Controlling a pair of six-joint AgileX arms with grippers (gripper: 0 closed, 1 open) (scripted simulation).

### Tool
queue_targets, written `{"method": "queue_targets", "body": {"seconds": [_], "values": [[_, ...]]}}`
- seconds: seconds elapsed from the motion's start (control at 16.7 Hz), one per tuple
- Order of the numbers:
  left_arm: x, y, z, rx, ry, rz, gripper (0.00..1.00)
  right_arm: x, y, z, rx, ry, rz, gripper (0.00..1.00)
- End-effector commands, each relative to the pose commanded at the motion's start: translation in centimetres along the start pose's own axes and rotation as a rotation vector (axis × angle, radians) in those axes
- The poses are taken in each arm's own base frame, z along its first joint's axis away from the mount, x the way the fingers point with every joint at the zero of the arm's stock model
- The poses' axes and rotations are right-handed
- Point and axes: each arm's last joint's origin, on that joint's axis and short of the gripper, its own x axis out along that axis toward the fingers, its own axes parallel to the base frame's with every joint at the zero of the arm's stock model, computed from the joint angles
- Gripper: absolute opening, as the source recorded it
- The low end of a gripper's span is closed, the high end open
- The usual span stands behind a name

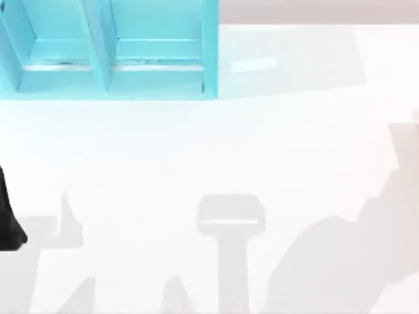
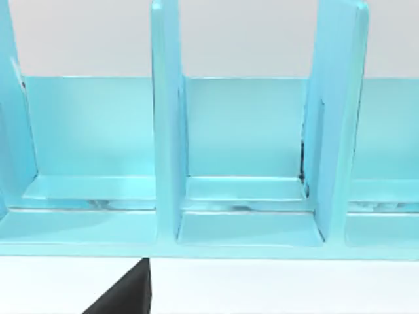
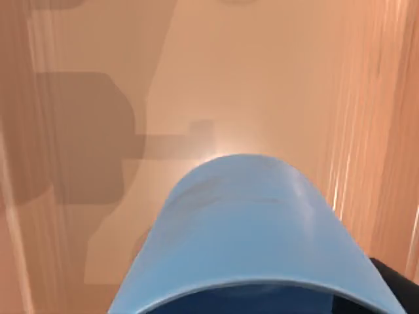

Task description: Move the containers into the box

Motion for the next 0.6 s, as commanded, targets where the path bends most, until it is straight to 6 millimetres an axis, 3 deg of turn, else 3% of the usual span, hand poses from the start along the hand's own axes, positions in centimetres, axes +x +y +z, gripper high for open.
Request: {"method": "queue_targets", "body": {"seconds": [0.3,0.6], "values": [[0.0,0.0,0.0,0.0,0.0,0.0,1.0,1.0,0.3,0.2,-0.001,0.001,-0.003,0.0],[0.0,0.0,0.0,0.0,0.0,0.0,1.0,5.4,0.6,0.0,0.0,0.001,-0.003,0.0]]}}
